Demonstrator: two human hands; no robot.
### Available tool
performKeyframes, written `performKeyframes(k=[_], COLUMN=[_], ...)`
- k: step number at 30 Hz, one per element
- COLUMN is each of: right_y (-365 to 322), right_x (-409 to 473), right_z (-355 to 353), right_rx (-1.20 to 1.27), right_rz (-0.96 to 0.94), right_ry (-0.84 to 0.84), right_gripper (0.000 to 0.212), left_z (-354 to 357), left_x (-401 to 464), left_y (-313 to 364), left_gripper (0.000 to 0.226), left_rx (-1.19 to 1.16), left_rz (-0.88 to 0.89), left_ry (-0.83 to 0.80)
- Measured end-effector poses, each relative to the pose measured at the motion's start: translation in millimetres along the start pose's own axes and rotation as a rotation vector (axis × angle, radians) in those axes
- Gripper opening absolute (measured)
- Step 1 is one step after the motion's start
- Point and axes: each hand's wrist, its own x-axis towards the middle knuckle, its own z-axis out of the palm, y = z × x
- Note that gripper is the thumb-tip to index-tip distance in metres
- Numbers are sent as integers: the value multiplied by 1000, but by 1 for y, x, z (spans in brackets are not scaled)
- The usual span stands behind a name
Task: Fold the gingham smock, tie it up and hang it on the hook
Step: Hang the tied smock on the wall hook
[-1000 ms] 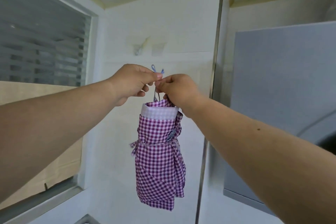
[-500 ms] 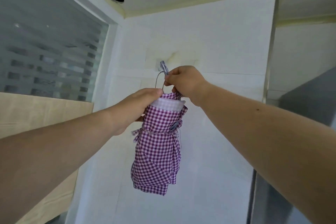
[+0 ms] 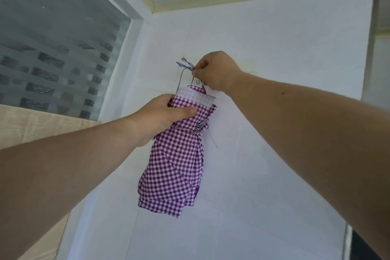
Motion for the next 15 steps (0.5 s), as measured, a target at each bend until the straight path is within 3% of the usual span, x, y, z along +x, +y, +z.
performKeyframes(k=[8,15], right_y=[13,11], right_x=[38,51], right_z=[26,16], right_rx=[-360,-549], right_rz=[-35,-92], right_ry=[68,42], right_gripper=[14,19], left_z=[-8,-13], left_x=[32,48], left_y=[-28,-32], left_gripper=[33,33], left_rx=[-106,-148], left_rz=[-9,-6], left_ry=[105,98])
